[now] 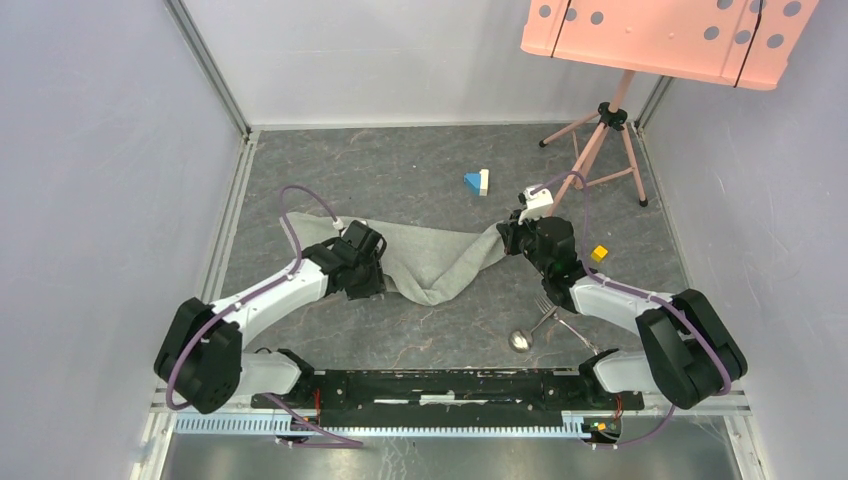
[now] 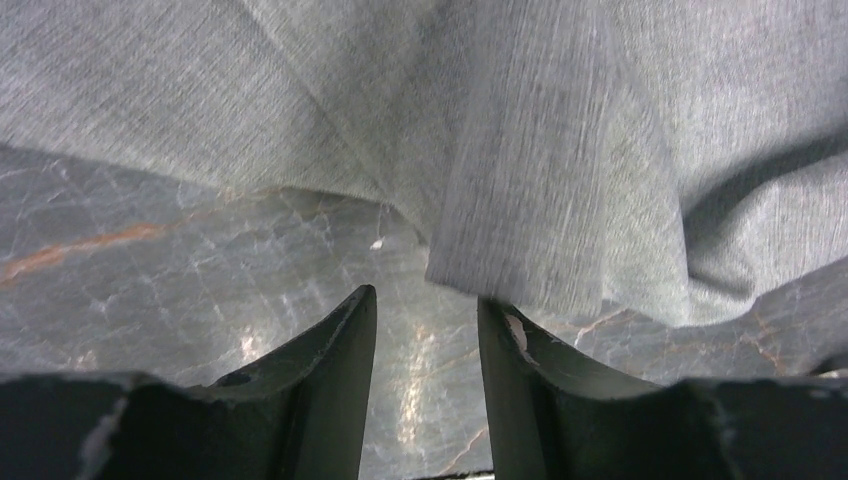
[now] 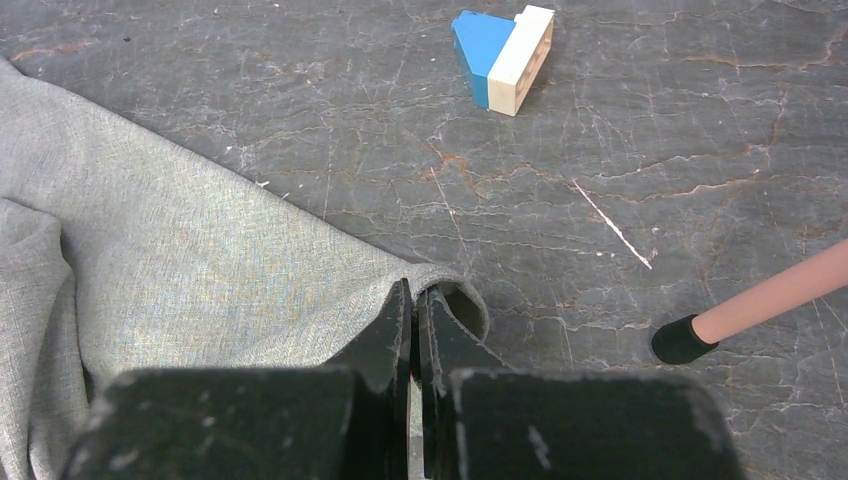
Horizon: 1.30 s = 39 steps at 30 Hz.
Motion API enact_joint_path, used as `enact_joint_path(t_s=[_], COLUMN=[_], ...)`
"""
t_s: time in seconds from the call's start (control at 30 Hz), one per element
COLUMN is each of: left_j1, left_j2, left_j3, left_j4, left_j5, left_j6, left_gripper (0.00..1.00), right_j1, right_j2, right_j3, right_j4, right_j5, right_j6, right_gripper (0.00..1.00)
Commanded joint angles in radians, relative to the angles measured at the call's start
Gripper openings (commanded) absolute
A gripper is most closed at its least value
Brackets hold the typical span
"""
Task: Fold the napkin into a case and place the utensils inside
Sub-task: Flatten out the crumpled napkin at the center of the board.
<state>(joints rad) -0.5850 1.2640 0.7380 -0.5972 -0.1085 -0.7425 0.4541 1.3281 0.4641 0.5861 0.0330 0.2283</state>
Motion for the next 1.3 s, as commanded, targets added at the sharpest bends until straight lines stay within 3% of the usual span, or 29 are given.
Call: enact_joint_path(t_s=[0.0, 0.23, 0.4, 0.5, 0.67, 0.83, 0.97, 1.03, 1.27], left_j1=[-0.003, -0.004, -0.003, -0.002, -0.003, -0.003, -0.002, -0.003, -0.002], left_j2=[0.053, 0.111, 0.134, 0.053, -0.282, -0.643, -0.819, -0.862, -0.8], left_j3=[0.004, 0.044, 0.11, 0.127, 0.15, 0.249, 0.403, 0.495, 0.764], left_j4=[0.128, 0.151, 0.104, 0.075, -0.024, -0.02, -0.012, -0.013, -0.028], left_j5=[-0.043, -0.199, -0.321, -0.383, -0.542, -0.506, -0.405, -0.365, -0.307], left_j6=[0.03, 0.054, 0.093, 0.11, 0.177, 0.311, 0.382, 0.417, 0.476], left_gripper=[0.48, 0.34, 0.03, 0.02, 0.02, 0.02, 0.02, 0.02, 0.02], right_j1=[-0.004, -0.003, 0.001, 0.017, 0.033, 0.053, 0.062, 0.064, 0.064], right_j2=[-0.032, -0.036, -0.064, -0.118, -0.273, -0.436, -0.563, -0.628, -0.746], right_j3=[-0.013, -0.016, 0.01, 0.074, 0.195, 0.319, 0.405, 0.412, 0.405], right_j4=[0.065, 0.07, 0.047, -0.084, -0.382, -0.56, -0.546, -0.454, -0.201], right_j5=[-0.008, -0.023, -0.102, -0.101, -0.139, -0.323, -0.489, -0.553, -0.567], right_j6=[0.005, 0.011, 0.056, 0.042, 0.001, 0.034, 0.158, 0.242, 0.387], right_gripper=[0.0, 0.0, 0.0, 0.01, 0.0, 0.01, 0.0, 0.01, 0.01])
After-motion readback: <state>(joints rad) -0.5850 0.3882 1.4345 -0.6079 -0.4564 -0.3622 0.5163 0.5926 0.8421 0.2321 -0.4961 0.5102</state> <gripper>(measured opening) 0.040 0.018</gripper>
